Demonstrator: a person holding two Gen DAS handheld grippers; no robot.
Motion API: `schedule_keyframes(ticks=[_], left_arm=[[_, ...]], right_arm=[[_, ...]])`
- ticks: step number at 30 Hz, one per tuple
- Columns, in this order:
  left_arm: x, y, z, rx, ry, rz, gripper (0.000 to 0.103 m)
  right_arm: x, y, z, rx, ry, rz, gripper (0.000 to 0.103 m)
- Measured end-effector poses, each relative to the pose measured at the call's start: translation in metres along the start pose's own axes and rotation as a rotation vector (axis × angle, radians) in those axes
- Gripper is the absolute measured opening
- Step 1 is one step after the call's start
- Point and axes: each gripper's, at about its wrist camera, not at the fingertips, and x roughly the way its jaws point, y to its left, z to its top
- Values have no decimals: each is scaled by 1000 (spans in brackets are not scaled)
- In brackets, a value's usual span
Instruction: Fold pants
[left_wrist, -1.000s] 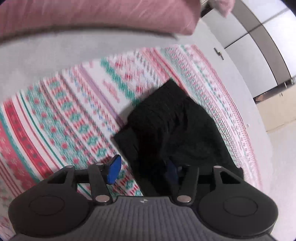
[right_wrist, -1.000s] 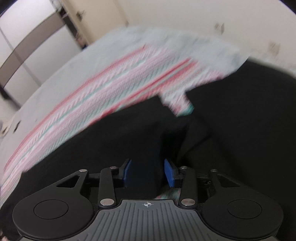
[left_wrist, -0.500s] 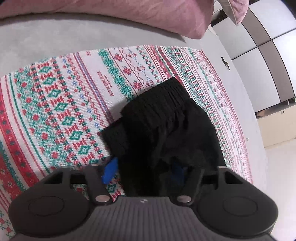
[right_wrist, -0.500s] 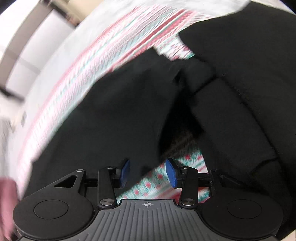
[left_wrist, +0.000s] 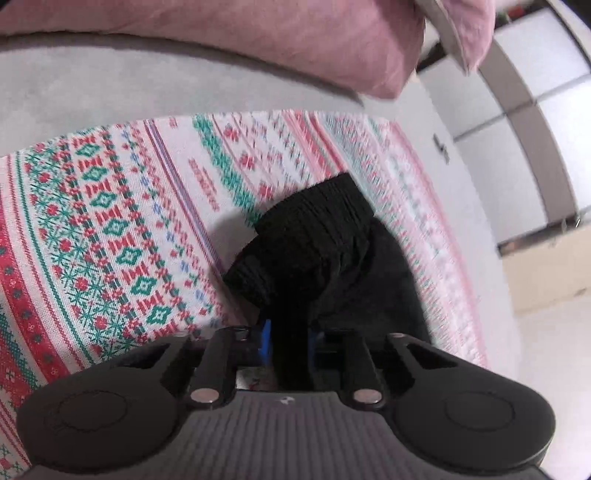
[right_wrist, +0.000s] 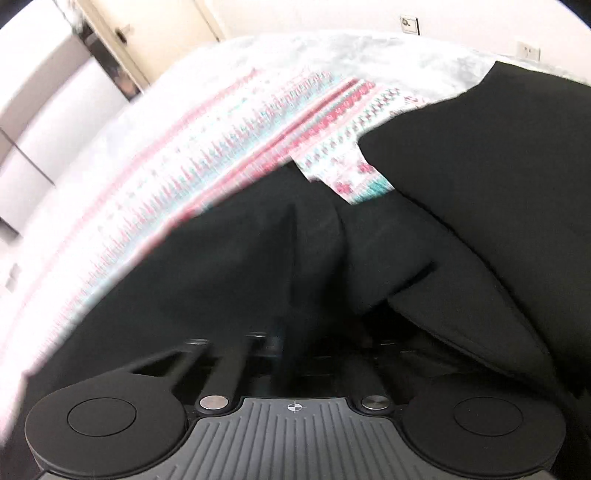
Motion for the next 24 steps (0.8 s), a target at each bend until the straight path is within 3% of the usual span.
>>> schedule_keyframes(ticks=[3, 7, 11, 13, 16, 18, 21, 23, 24], left_arm=[[-26, -7, 12, 13, -88, -86, 36], [-55, -23, 26, 67, -175, -133, 36], [-68, -35, 39, 76, -186, -133, 36], [-63, -48, 46, 80, -183, -148, 35], [-63, -71, 54, 69, -222, -255, 35], [-80, -85, 47, 133, -340, -377, 35], [-93, -81, 42, 148, -476, -556, 35], [-88, -73, 42, 153, -503, -591, 35], [-81, -68, 43, 161, -491, -567, 35]], right_arm=[[-40, 7, 11, 43, -165, 149, 1], [-72, 24, 15, 84, -253, 246, 1], [-85, 43, 26, 93, -223, 293, 1], [-83, 48, 34, 77, -186, 262, 1], [-58, 64, 60, 110, -151, 223, 1], [-70, 77, 69, 107, -262, 324, 1], [-122, 96, 60, -42, -558, 465, 1], [-140, 97, 57, -85, -670, 520, 1], [-141, 94, 55, -98, -716, 542, 1]])
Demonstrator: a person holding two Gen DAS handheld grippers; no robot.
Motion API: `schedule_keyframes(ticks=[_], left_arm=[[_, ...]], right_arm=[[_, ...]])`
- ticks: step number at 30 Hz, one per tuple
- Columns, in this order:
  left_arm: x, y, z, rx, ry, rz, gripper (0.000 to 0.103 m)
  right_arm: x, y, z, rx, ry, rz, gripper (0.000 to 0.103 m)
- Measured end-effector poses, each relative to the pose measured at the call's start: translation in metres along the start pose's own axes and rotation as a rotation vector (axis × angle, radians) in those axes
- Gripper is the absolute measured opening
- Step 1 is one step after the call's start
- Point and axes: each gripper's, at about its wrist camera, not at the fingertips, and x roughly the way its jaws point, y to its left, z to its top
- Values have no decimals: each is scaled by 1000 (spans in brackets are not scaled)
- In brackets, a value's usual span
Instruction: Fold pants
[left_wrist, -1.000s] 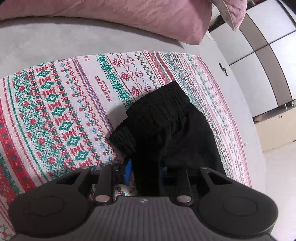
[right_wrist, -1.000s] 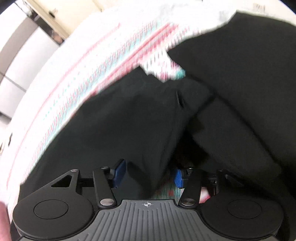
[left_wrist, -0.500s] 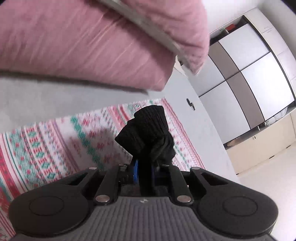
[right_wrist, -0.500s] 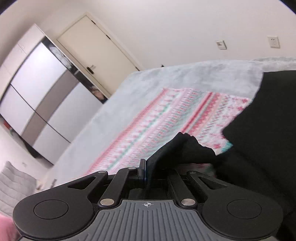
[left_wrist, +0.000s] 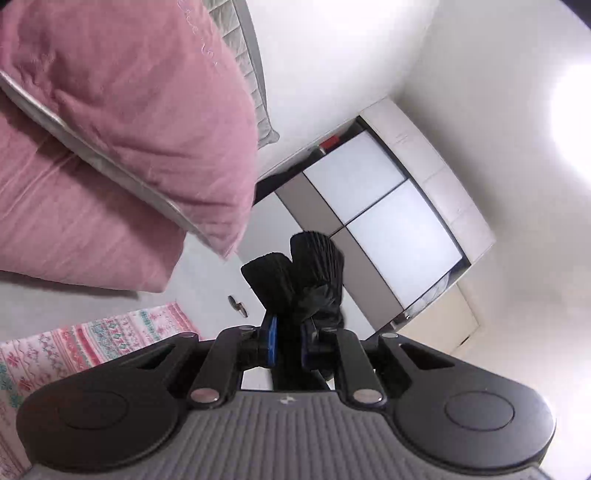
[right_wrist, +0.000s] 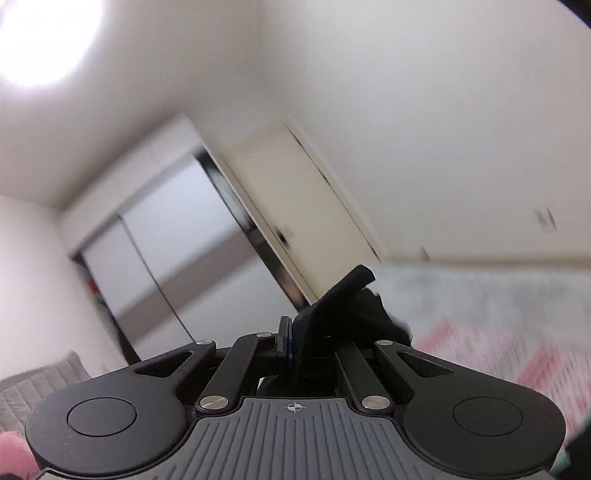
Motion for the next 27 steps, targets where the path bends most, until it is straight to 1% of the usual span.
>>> schedule_keyframes(ticks=[1, 2, 3, 4, 5, 6, 7, 8, 9, 10, 11, 12, 14, 15, 18, 20, 22, 23, 24, 25, 26, 27], left_arm=[[6, 10, -5, 1, 38, 50, 35], [12, 20, -11, -9, 88, 104, 35], [21, 35, -21, -33, 164, 171, 35], [31, 49, -31, -66, 252, 255, 35], [43, 65, -46, -89, 360, 359, 35], [52, 76, -57, -74, 437, 440, 35], [58, 84, -67, -48, 487, 511, 34], [60, 90, -76, -22, 525, 571, 34], [58, 93, -79, -23, 541, 592, 34], [53, 94, -78, -40, 529, 586, 34], [48, 92, -76, -37, 518, 578, 34], [44, 86, -73, -6, 505, 574, 30], [38, 78, -70, 73, 489, 569, 30], [36, 79, -68, 82, 485, 576, 30], [30, 83, -67, 50, 490, 576, 30], [24, 78, -70, 89, 507, 586, 30], [26, 78, -74, 106, 539, 579, 36], [27, 77, -74, 99, 565, 577, 55], [31, 80, -72, 87, 596, 577, 69], [34, 84, -66, 76, 600, 587, 72], [33, 87, -63, 68, 586, 596, 72], [31, 88, -59, 62, 575, 593, 72]], right_arm=[[-1, -6, -5, -10, -33, 20, 1], [2, -14, -11, -15, -24, 15, 1], [13, -26, -20, -21, 41, -35, 1], [26, -39, -31, -28, 113, -85, 1], [42, -53, -46, -35, 204, -149, 1], [63, -71, -67, -32, 325, -249, 1], [80, -88, -87, -25, 433, -346, 1], [91, -102, -105, -10, 524, -422, 1], [96, -113, -121, -6, 589, -472, 1], [99, -121, -132, -10, 644, -508, 1], [99, -126, -136, -9, 680, -540, 1], [98, -129, -136, 7, 690, -549, 1], [93, -124, -126, 15, 678, -530, 1], [92, -119, -121, 3, 676, -529, 1], [96, -115, -121, -27, 672, -545, 1], [96, -113, -118, -32, 649, -551, 1], [93, -107, -112, -34, 626, -556, 1], [93, -109, -113, -29, 629, -570, 1], [93, -113, -115, -27, 645, -587, 2], [95, -120, -119, -29, 670, -612, 5], [97, -125, -124, -40, 695, -636, 10], [99, -130, -129, -55, 719, -653, 11]])
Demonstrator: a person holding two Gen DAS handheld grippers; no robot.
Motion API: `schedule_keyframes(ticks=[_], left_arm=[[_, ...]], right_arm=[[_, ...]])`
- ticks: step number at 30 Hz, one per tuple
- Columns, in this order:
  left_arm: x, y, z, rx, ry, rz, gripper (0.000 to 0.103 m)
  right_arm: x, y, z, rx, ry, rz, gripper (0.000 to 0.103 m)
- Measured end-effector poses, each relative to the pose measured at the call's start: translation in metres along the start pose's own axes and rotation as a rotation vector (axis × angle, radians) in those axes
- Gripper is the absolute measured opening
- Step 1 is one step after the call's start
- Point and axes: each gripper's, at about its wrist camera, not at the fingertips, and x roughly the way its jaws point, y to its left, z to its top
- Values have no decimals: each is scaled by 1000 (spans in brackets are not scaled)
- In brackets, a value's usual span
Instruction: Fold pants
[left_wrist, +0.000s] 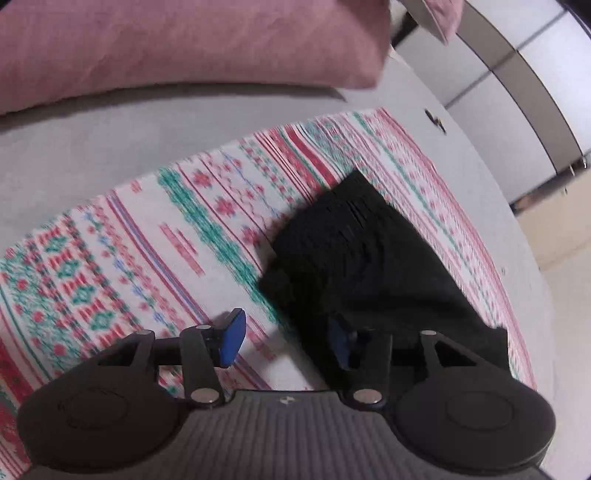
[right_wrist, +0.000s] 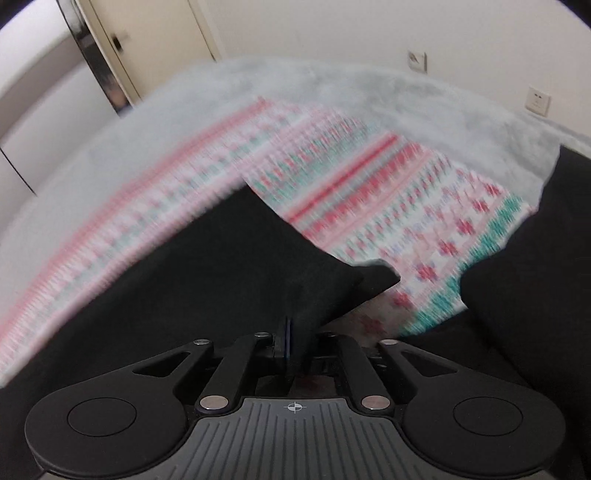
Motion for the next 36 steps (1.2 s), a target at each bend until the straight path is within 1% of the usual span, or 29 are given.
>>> schedule_keyframes(ticks=[2, 3, 5, 7, 8, 9, 11, 13, 16, 17, 18, 19, 20, 21, 22, 23, 24, 26, 27, 28, 29, 30, 32, 33, 34, 35, 36], left_arm=[[-12, 4, 5, -34, -27, -8, 74], [-19, 6, 8, -53, -51, 3, 76], [-34, 11, 14, -73, -108, 16, 78], [-43, 12, 18, -75, -159, 34, 78], [-45, 10, 20, -57, -171, 43, 78], [-43, 8, 22, -35, -172, 40, 78], [-34, -5, 25, 31, -144, 7, 78], [-24, -13, 25, 50, -132, 12, 78], [-8, -21, 21, 60, -107, 27, 77], [-5, -21, 19, 55, -101, 28, 71], [-1, -21, 18, 37, -106, 28, 68], [3, -21, 19, 26, -118, 28, 68], [6, -21, 20, 22, -131, 37, 64], [10, -21, 21, 27, -133, 40, 47], [13, -24, 20, 43, -125, 53, 37], [13, -27, 18, 68, -122, 72, 22], [13, -31, 16, 101, -128, 86, 22], [9, -38, 13, 140, -139, 96, 22], [8, -40, 11, 151, -134, 97, 22], [7, -40, 10, 156, -124, 101, 22], [5, -41, 8, 161, -116, 109, 22], [2, -42, 5, 173, -109, 122, 22], [-1, -45, -1, 211, -109, 161, 22], [-2, -47, -3, 238, -112, 178, 22], [-3, -49, -4, 254, -111, 192, 22], [-2, -48, -2, 250, -113, 204, 22], [-5, -45, 1, 224, -122, 210, 22]], right_arm=[[7, -3, -2, -25, 27, -34, 17], [4, -4, 0, -15, 16, -51, 17], [-4, -6, 5, -8, -19, -81, 18], [-15, -4, 9, -14, -79, -141, 20], [-19, -1, 10, -36, -107, -160, 28], [-22, 3, 11, -58, -127, -178, 33], [-29, 10, 11, -96, -171, -191, 56], [-36, 19, 11, -120, -215, -184, 61], [-42, 35, 10, -168, -243, -164, 61], [-41, 41, 8, -194, -239, -146, 61], [-38, 48, 5, -229, -220, -119, 61], [-35, 55, 3, -262, -188, -90, 61], [-29, 59, 1, -291, -138, -65, 62], [-22, 62, -2, -314, -77, -57, 62], [-14, 64, -4, -332, -36, -62, 62], [-6, 63, -6, -346, -22, -83, 59], [1, 61, -7, -365, -19, -109, 54], [16, 54, -7, -398, 29, -133, 0], [21, 48, -7, -389, 46, -136, 0], [21, 42, -5, -382, 45, -129, 0], [19, 39, -3, -382, 38, -142, 0], [16, 37, 0, -384, 17, -180, 0], [11, 34, 5, -400, -40, -283, 0], [9, 30, 8, -396, -60, -310, 0], [8, 27, 11, -385, -67, -306, 0], [7, 23, 13, -368, -65, -287, 0], [6, 20, 14, -353, -62, -273, 0]])
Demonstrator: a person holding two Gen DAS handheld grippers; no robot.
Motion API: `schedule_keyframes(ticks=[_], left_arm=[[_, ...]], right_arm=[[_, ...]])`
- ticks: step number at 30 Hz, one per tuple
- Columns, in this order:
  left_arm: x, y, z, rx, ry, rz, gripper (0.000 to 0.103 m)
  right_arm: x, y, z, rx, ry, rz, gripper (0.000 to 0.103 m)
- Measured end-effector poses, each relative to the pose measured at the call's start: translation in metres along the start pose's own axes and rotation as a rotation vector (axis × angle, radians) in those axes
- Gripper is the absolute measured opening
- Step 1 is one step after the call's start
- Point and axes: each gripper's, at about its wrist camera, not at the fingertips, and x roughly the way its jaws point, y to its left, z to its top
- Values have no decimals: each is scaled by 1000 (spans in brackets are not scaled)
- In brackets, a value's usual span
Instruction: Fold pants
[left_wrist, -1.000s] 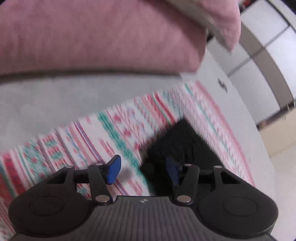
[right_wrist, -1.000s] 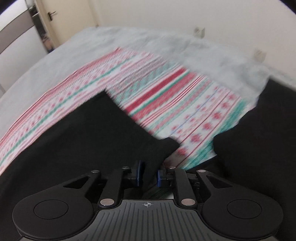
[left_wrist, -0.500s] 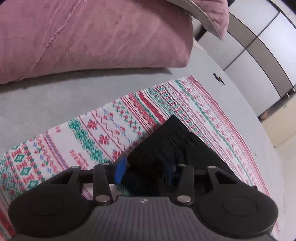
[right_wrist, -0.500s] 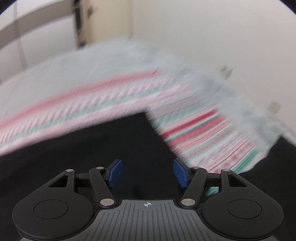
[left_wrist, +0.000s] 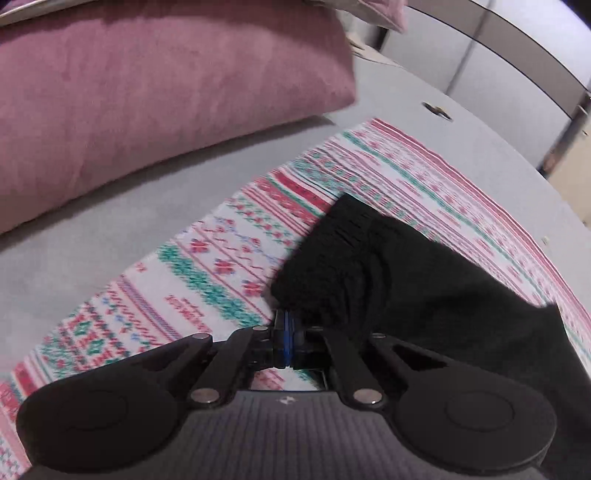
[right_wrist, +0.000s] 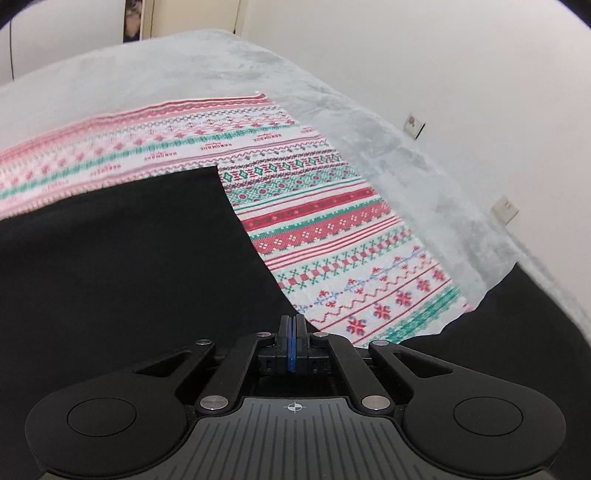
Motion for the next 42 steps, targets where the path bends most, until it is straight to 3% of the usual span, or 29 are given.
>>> schedule_keyframes(ticks=[1, 4, 6, 7, 10, 12, 16, 21, 26, 30, 34, 36, 38, 42], left_arm=[[-3, 3, 4, -18, -19, -5, 24], [-20, -2, 13, 30, -124, -10, 37], [-28, -16, 13, 77, -174, -33, 57], [-28, -22, 10, 82, -179, -58, 59], [-17, -50, -2, 99, -95, -197, 60], [-10, -74, -14, 144, -47, -264, 63], [-1, -119, -41, 281, -6, -307, 68], [13, -152, -65, 358, 72, -346, 68], [18, -167, -77, 443, 88, -344, 68], [26, -170, -87, 488, 121, -332, 70], [29, -172, -85, 501, 124, -333, 70], [30, -171, -84, 498, 128, -333, 70], [32, -171, -86, 505, 129, -329, 70], [30, -173, -88, 510, 127, -320, 70]], right_arm=[[-1, -1, 0, 5, -13, 21, 12], [-6, 3, 0, -9, -52, 97, 34], [-9, 6, 2, 2, -90, 119, 50], [-12, 9, 4, 9, -110, 123, 54], [-20, 22, 9, 19, -132, 202, 54], [-26, 42, 9, -37, -149, 270, 54], [-51, 109, 5, -282, -238, 325, 60], [-69, 180, 18, -449, -276, 453, 63], [-71, 270, 37, -783, -232, 538, 58], [-44, 315, 33, -988, -144, 485, 47], [-22, 322, 31, -1047, -72, 500, 42], [-20, 320, 36, -1044, -31, 543, 28], [-21, 321, 37, -1064, 5, 598, 4], [-36, 326, 28, -1144, -77, 544, 0]])
